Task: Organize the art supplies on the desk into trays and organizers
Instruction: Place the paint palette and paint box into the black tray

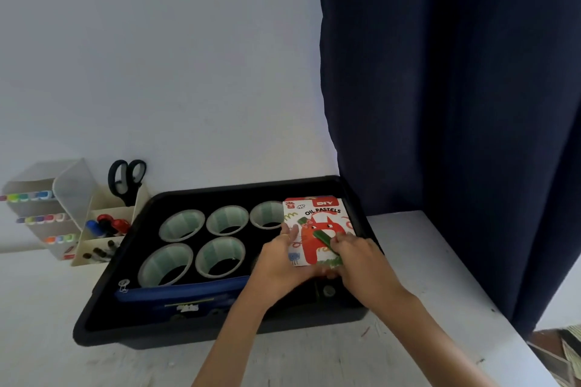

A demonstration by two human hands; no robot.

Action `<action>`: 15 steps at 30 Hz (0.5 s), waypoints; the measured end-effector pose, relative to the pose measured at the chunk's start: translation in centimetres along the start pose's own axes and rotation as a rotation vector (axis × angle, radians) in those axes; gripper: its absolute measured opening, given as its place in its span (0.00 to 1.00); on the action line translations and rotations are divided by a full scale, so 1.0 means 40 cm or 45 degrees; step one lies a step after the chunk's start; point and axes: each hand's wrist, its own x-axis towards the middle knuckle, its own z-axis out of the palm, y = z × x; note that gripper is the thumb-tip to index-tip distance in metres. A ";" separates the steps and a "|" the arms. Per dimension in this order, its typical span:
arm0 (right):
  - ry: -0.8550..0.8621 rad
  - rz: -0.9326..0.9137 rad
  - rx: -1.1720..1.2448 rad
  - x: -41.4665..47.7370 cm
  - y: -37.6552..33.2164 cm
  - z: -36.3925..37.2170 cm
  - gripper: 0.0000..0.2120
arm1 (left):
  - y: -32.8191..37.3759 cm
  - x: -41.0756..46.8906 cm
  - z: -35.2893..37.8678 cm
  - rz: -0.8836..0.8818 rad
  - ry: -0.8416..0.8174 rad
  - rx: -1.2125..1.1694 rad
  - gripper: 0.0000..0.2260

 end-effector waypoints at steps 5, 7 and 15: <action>0.061 0.095 0.223 0.004 -0.005 -0.001 0.16 | -0.007 0.018 -0.002 0.055 0.011 -0.051 0.18; 0.068 0.128 0.282 0.005 -0.009 0.001 0.15 | 0.000 0.006 -0.003 0.059 0.010 -0.062 0.27; 0.077 0.080 0.255 -0.015 -0.015 0.008 0.29 | -0.009 0.012 -0.001 0.151 0.083 0.209 0.32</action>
